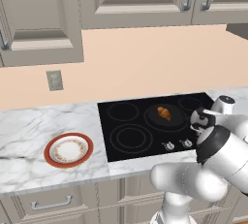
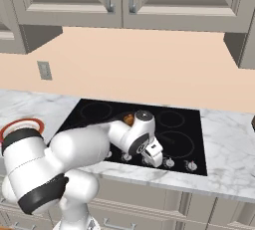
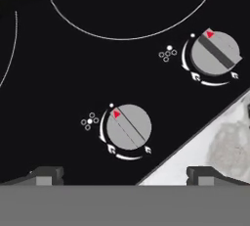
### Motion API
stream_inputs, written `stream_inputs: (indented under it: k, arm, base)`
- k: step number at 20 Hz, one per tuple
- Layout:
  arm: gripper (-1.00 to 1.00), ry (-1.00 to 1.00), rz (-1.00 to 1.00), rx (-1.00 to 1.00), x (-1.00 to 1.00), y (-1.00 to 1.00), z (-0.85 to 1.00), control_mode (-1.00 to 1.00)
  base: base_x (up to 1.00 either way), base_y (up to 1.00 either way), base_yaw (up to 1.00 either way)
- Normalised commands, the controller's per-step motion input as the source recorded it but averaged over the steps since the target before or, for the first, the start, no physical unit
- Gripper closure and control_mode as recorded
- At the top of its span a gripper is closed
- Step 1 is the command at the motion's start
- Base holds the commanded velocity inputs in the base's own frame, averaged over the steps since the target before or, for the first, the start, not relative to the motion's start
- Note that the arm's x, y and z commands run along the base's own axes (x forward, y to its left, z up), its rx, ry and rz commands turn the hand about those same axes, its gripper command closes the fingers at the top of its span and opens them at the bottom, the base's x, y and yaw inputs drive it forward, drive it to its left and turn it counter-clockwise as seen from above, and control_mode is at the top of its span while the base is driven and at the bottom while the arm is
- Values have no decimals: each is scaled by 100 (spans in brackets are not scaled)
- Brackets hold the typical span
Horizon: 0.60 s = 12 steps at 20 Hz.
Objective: Pick the croissant and place it on the pan. Then turn on the stove to warm the croissant.
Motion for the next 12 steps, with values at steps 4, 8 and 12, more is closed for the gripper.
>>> stream_inputs:
  k: [4,8,12]
  arm:
    - [-100,2,0,0,8,-7,-15,-100]
    - [-100,2,0,0,7,-7,-15,-100]
    - [-100,3,0,0,10,-8,-12,-100]
  base:
    - [0,0,0]
    - [0,0,0]
    - [0,0,0]
